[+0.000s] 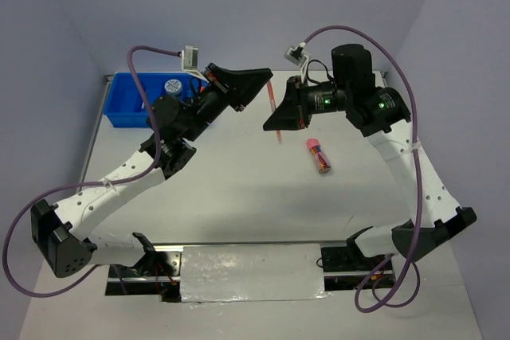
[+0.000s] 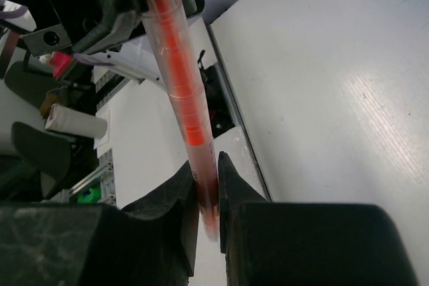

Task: Sort the stationery into containers
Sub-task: Close the pen cap on the pen.

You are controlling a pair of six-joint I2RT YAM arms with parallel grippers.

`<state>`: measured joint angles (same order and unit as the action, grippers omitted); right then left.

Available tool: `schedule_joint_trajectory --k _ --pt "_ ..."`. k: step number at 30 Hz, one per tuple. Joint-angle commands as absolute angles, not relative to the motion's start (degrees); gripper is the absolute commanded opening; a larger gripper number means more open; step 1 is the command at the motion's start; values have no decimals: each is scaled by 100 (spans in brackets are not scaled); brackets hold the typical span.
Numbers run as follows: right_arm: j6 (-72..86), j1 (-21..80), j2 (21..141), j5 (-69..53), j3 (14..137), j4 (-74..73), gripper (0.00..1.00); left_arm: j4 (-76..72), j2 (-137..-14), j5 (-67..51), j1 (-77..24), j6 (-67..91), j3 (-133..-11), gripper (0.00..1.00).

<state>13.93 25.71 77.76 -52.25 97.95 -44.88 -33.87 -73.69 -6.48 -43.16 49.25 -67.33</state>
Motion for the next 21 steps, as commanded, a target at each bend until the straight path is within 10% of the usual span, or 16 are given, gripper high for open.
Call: schedule_joint_trajectory --k 1,15,21 --pt "1679 2092 7998 -4254 10941 -1644 0 -1125 -7830 -3550 -5738 5018 -5950 0" --pt "1662 2230 7358 -4342 9627 -1468 0 674 -7971 -2867 -5530 4098 -6994 0" --pt "1678 2856 6566 -3806 8131 -1442 0 406 -7893 -1977 -5063 4060 -8129 39"
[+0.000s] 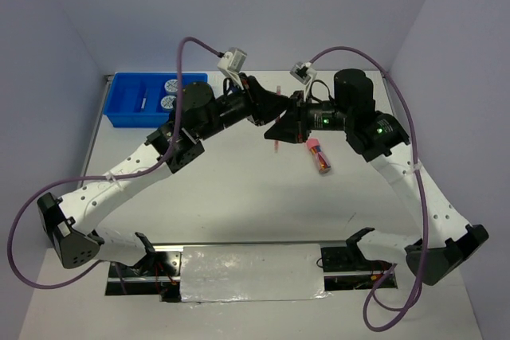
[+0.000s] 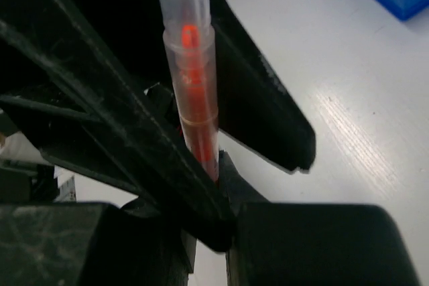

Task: Sort the stationery into containers
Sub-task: Close the pen cap on the pen, then place the pen in the storage box.

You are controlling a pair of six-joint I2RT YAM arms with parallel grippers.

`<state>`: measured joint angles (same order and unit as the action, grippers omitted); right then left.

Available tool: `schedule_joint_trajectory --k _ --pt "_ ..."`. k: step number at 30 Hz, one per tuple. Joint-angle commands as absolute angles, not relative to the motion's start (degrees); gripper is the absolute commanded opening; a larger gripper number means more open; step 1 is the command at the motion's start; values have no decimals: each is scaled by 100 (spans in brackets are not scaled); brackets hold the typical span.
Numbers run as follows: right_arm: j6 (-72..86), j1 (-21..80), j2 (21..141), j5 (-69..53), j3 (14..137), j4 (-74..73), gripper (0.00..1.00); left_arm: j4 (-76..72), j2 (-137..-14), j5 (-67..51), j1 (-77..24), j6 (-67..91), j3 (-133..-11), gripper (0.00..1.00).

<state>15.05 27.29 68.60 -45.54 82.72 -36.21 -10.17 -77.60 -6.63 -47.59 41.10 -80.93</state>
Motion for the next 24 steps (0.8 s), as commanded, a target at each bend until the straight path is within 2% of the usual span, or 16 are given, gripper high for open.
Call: schedule_joint_trajectory --k 1,5,8,9,11,12,13,14,15,16,17,20,21,24 --pt "1722 2874 6487 -3788 7912 -1415 0 274 -7893 -2030 -5036 4078 -8226 40" --pt "1854 2883 6162 -3692 7629 -1424 0 53 -7902 -2241 -5010 4104 -8306 45" --pt "1863 2883 6047 -3683 7524 -1433 0 -176 -7752 -2241 -4992 4183 -8008 40" --pt "1872 2883 6038 -3709 7515 -1433 0 -202 -7691 -2250 -4983 4218 -7937 32" --pt "1907 2883 6021 -3761 7497 -1424 0 -237 -7664 -2337 -4975 4254 -7779 22" --pt "1925 2883 6021 -3779 7497 -1398 0 -263 -7664 -2381 -4975 4263 -7735 6" --pt "1934 2883 6038 -3797 7514 -1415 2 -203 -7655 -2382 -4975 4245 -7691 0" --pt "1916 2883 6038 -3771 7515 -1441 12 -54 -7664 -2130 -4966 4184 -7717 0" --pt "1916 2865 6038 -3718 7497 -1485 30 243 -7673 -1918 -4879 3975 -7786 0" --pt "1907 2839 5977 -3639 7445 -1529 77 951 -7699 -1646 -4765 3860 -8022 0" --pt "1881 2804 5942 -3465 7392 -1599 99 1332 -7743 -1104 -4607 3763 -8164 0" --pt "1776 2471 5679 -3096 7041 -2072 100 2535 -7997 -75 -3501 3210 -8560 0" --pt "1741 2418 5478 -2920 6814 -2161 100 2731 -8076 225 -2898 2808 -8708 0" --pt "1714 2391 5213 -2400 6418 -2539 100 2848 -8524 1719 -2102 1725 -8833 0"
